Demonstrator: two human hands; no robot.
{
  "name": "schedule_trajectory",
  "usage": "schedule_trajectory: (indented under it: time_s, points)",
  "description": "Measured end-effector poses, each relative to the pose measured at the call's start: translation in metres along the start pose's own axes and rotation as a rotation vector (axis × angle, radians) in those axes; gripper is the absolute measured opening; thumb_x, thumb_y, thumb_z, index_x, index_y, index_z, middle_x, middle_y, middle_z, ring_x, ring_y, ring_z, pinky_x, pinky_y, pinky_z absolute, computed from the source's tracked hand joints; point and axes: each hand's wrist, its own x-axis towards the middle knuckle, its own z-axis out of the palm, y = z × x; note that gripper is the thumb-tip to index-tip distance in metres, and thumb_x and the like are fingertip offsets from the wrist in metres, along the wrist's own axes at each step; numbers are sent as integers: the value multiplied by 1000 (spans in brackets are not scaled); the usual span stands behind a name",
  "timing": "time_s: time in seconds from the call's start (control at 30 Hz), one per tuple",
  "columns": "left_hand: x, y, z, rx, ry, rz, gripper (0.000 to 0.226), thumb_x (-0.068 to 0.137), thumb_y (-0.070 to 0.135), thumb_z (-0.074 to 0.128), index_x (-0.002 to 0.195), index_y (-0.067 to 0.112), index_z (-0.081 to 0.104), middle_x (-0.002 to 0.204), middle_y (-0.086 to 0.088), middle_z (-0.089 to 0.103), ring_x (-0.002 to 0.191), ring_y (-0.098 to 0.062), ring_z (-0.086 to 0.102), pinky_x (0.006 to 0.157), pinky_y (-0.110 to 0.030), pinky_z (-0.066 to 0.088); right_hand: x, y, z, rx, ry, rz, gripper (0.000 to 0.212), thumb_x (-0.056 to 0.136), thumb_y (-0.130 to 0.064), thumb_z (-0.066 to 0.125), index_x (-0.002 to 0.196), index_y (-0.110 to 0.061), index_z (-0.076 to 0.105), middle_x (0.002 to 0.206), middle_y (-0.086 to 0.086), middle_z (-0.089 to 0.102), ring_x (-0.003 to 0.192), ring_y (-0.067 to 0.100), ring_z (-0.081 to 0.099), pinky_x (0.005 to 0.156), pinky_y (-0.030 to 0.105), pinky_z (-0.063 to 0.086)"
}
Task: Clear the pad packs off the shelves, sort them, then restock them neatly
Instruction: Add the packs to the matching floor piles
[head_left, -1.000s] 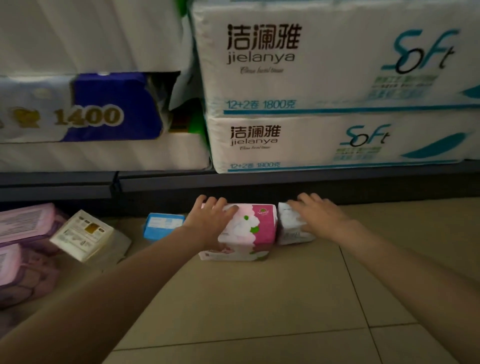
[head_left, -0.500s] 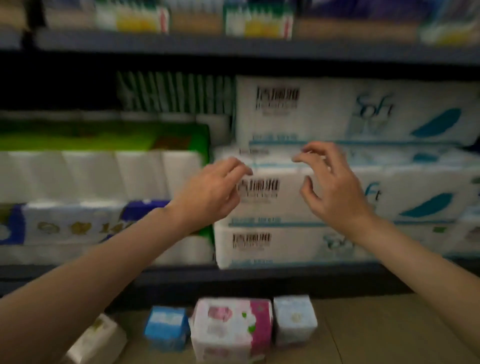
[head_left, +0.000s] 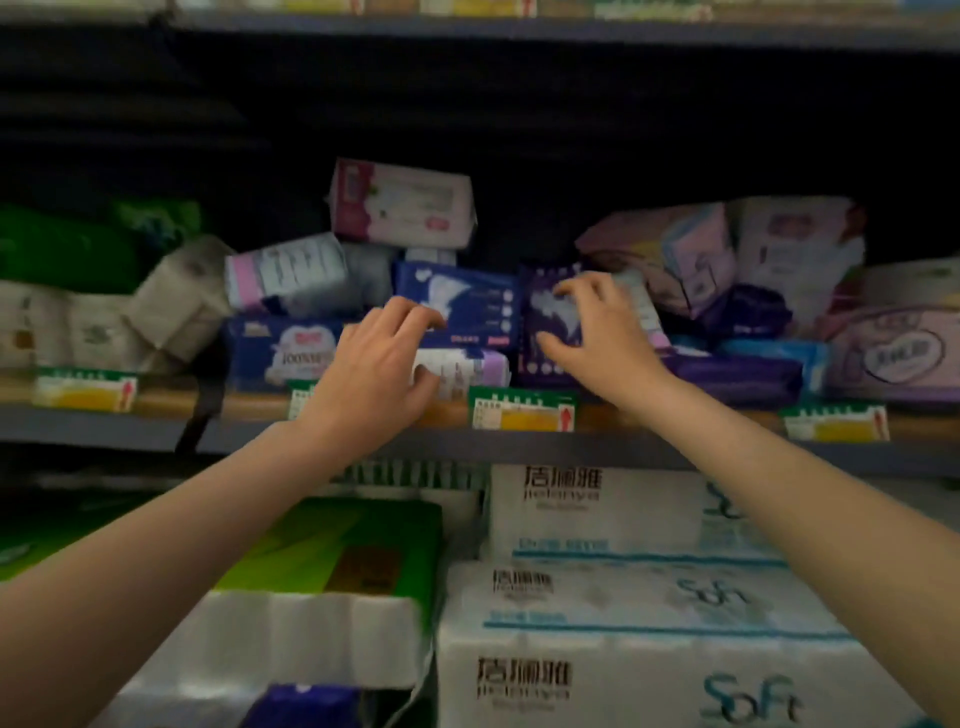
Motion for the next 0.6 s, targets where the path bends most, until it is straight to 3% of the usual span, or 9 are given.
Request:
schedule_trajectory:
  time_s: [0.13,0.23,0.33,0.43,0.53,0.6]
  points:
    - [-4,-26,-8,84,-144,-160,45,86,17,55,130,14,42,124,-6,44,111,-28,42,87,-36,33,52,-40,23,-69,-103,-175,74,87,-32,62,147,-13,23,156,7,15,141,28,15,112,38,20]
    - [-5,-42,-17,82,-164,-234,46,86,19,56,130,15,40,126,-5,43,117,-29,40,95,-41,34,73,-64,40,-184,-259,-156,92,83,-39,66,150,-13,9,156,9,17,143,26,12,116,45,10]
    - [-6,-53,-22,58,-160,-293,49,87,22,57,131,16,38,130,-4,41,120,-27,38,96,-41,34,79,-78,40,-270,-238,-139,103,73,-49,73,149,-16,11,149,14,24,135,34,24,111,49,17]
    - [-13,-59,-22,-2,-81,-259,49,86,21,59,130,15,39,127,-5,43,119,-26,40,95,-39,35,76,-81,24,-286,-311,-174,115,67,-48,79,150,-25,2,150,14,15,133,38,22,106,49,25]
    - [-21,-61,-21,-49,-62,-246,52,84,20,61,131,13,40,126,-7,44,118,-27,42,94,-41,37,67,-76,15,-398,-344,-195,95,70,-33,80,145,-19,22,139,16,40,122,37,37,87,41,41]
    - [-26,-62,-20,-160,-61,-261,57,83,23,65,133,14,38,129,-6,42,120,-24,41,98,-41,37,60,-77,7,-390,-147,-214,73,73,-32,76,132,-15,37,123,14,55,112,34,44,77,37,39]
